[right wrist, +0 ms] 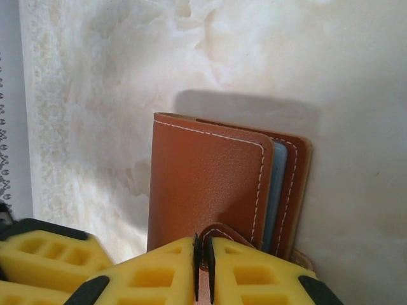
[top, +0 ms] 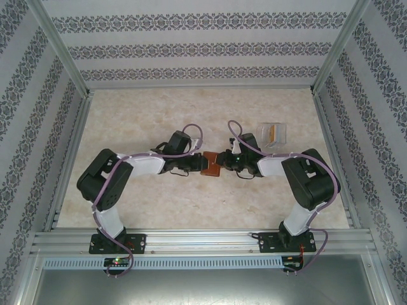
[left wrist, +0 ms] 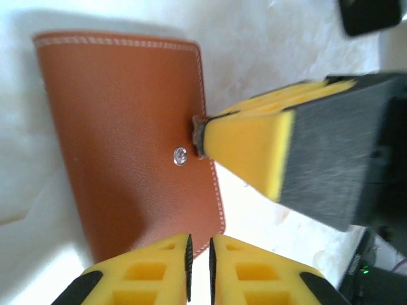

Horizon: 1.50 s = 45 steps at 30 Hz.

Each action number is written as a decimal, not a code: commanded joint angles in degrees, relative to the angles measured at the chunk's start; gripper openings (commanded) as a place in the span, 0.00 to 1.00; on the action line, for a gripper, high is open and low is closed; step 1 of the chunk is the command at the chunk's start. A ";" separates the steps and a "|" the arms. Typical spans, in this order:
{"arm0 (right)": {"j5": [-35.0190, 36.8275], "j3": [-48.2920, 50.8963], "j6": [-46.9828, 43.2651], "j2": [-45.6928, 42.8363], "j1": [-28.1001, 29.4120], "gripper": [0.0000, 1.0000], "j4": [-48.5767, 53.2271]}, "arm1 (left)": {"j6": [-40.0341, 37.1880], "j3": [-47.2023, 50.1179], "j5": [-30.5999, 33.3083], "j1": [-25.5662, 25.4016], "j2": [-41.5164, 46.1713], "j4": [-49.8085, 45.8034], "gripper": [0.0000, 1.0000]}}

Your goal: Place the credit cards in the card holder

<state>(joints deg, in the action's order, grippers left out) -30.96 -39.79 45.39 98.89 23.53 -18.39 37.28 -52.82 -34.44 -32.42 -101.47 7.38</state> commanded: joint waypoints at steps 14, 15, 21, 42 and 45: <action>-0.91 -3.33 -2.34 -3.29 0.74 0.14 7.31 | -4.52 -4.01 10.43 1.43 -3.54 -7.57 0.22; -0.71 -3.73 -2.93 -3.60 0.73 0.14 8.13 | -4.34 -3.97 9.37 1.48 -3.72 -7.15 0.22; -2.77 -4.68 -2.87 -3.82 0.38 0.25 8.46 | -2.67 -3.44 5.84 1.47 -1.27 -5.11 0.26; 1.43 4.09 -2.03 -17.11 -5.51 0.43 9.98 | -1.88 -14.97 -0.44 0.27 -7.53 -13.61 0.35; 2.11 4.80 -2.17 -17.75 -5.67 0.43 10.16 | -1.28 -17.10 -1.55 -0.26 -9.29 -14.53 0.35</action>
<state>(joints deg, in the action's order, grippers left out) -30.17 -35.83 43.29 83.18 18.46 -8.16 35.09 -67.81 -34.46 -31.75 -109.14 -3.88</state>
